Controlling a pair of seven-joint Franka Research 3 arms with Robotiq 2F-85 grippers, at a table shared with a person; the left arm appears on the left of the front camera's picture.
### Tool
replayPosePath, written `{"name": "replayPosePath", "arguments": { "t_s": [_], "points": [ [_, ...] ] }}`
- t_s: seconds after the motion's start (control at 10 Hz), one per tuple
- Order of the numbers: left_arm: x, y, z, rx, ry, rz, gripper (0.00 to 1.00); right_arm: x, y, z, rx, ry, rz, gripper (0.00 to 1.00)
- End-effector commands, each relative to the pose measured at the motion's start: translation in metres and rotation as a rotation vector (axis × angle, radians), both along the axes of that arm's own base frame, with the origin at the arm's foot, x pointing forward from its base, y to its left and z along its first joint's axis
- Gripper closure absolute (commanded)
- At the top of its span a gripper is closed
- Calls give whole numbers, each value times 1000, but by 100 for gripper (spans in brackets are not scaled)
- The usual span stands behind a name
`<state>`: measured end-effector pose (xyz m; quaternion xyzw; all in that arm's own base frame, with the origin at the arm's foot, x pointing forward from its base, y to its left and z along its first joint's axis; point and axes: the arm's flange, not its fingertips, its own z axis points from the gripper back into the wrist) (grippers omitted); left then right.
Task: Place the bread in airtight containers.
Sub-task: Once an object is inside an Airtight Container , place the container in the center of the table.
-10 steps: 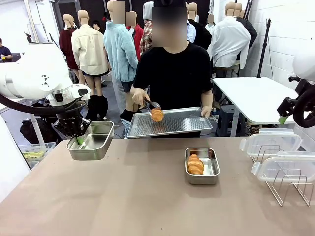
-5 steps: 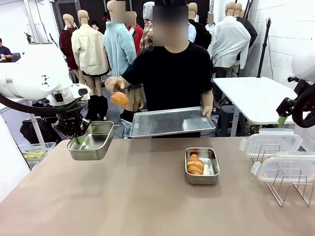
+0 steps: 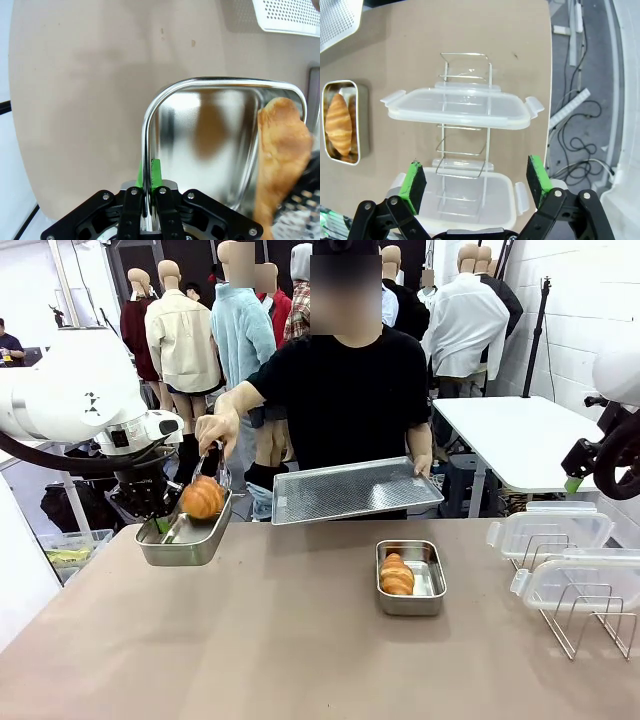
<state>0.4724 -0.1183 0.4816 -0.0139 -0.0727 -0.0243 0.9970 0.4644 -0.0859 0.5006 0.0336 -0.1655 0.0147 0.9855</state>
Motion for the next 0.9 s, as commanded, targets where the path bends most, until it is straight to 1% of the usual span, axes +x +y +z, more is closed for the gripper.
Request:
{"name": "replayPosePath", "arguments": {
  "t_s": [0.0,0.8],
  "points": [
    [0,0,3,0,-11,0,100,4,2,1,-9,3,-16,0],
    [0,0,3,0,-11,0,100,4,2,1,-9,3,-16,0]
  ]
}}
